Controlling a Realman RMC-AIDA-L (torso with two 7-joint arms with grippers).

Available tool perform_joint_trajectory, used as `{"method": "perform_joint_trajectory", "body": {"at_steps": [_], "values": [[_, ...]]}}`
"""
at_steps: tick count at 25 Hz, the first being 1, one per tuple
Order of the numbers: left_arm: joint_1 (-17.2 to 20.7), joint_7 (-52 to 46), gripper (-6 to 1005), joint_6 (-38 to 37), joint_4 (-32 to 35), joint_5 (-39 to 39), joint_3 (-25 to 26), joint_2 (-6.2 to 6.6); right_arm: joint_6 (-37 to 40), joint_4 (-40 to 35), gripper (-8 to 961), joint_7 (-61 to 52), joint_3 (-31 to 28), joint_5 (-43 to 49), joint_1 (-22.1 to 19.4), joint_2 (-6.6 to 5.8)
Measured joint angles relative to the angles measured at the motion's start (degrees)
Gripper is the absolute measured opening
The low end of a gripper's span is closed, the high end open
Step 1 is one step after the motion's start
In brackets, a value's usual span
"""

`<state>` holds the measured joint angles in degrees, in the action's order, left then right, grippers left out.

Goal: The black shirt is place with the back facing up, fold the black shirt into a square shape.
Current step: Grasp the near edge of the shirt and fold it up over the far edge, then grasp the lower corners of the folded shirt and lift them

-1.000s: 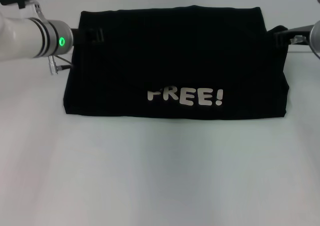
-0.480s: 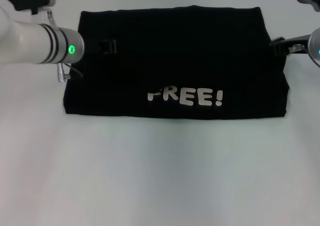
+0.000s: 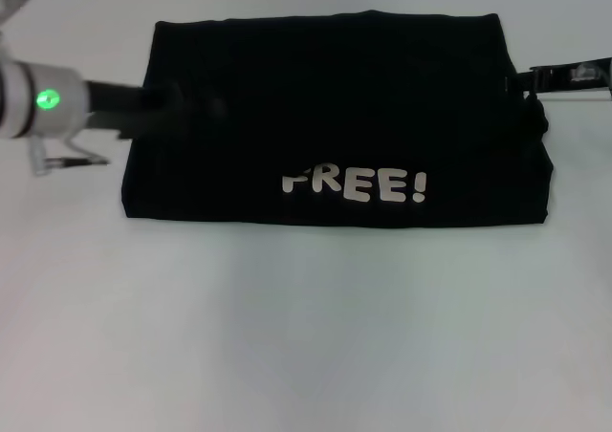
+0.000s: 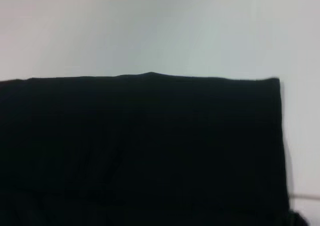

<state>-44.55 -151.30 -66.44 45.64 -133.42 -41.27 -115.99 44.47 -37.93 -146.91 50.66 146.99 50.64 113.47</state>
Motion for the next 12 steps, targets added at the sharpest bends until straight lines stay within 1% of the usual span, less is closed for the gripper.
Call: {"method": "perform_joint_trajectory", "body": {"at_steps": [1,2,4,6,7,9,12], "values": [[0.41,0.03,612,-0.77,-0.37,-0.06,0.63,0.59,2.60,-0.52,688,-1.69,-1.47,-0.01,0.13,-0.50],[0.90,0.14,628,-1.50,-0.88,-0.19,1.51,1.29,2.60,-0.52,721,-1.69,-1.47,-0.01,0.13,-0.50],[1.67,1.02,659,-3.06,-1.86,-0.34,3.96,2.17,5.73,-0.79,786,-3.05,-3.73,-0.02,0.41,-1.18],[2.14,2.02,690,-4.49,-2.41,-1.46,6.48,2.57,8.53,-1.23,852,-3.72,-6.17,-0.09,0.69,-1.65],[2.27,2.16,690,-4.79,-2.60,-2.38,7.20,2.64,9.98,-1.55,885,-3.90,-7.39,-0.12,0.76,-1.79],[2.36,2.12,689,-4.52,-3.18,-4.37,7.82,2.71,12.32,-2.06,883,-3.99,-9.60,-0.18,0.84,-1.93],[2.46,2.25,689,-2.18,-4.83,-5.81,7.95,2.71,14.05,-2.13,880,-3.91,-10.91,-0.97,0.58,-2.17]]}}
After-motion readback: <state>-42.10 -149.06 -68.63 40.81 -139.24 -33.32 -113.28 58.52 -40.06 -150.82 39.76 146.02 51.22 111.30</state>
